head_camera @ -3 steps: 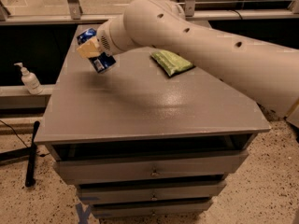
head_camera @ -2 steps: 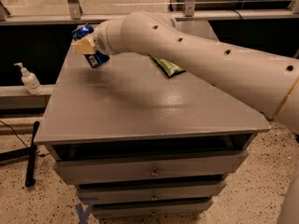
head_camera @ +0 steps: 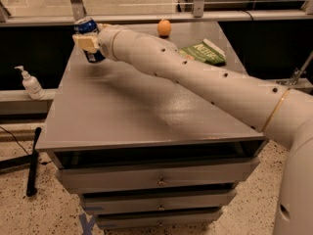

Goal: Place pepsi can upright

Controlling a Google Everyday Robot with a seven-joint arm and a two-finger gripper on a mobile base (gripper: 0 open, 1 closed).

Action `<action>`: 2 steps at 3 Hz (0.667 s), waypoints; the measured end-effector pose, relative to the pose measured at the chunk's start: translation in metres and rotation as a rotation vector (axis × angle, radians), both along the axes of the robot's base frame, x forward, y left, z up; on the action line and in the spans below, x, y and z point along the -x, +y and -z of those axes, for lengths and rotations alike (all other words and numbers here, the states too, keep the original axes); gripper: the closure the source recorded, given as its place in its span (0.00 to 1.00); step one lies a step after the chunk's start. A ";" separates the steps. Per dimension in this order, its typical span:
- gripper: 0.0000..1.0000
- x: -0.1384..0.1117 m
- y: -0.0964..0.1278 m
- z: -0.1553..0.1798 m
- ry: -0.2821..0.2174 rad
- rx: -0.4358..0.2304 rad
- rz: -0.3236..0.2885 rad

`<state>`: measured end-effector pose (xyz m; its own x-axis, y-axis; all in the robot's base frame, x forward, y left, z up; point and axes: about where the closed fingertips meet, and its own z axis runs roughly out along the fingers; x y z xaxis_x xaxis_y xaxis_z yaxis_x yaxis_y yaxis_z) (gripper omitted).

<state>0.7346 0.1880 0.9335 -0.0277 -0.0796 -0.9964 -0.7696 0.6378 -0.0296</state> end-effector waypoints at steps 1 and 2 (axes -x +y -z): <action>1.00 -0.011 0.004 0.008 -0.036 -0.095 0.002; 1.00 -0.015 0.008 0.015 -0.066 -0.128 -0.002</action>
Offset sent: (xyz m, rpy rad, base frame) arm 0.0206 0.0060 -0.0249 0.1624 -0.1023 0.0023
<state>0.7495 0.1961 0.9185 0.0384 0.0480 -0.9981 -0.7701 0.6379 0.0010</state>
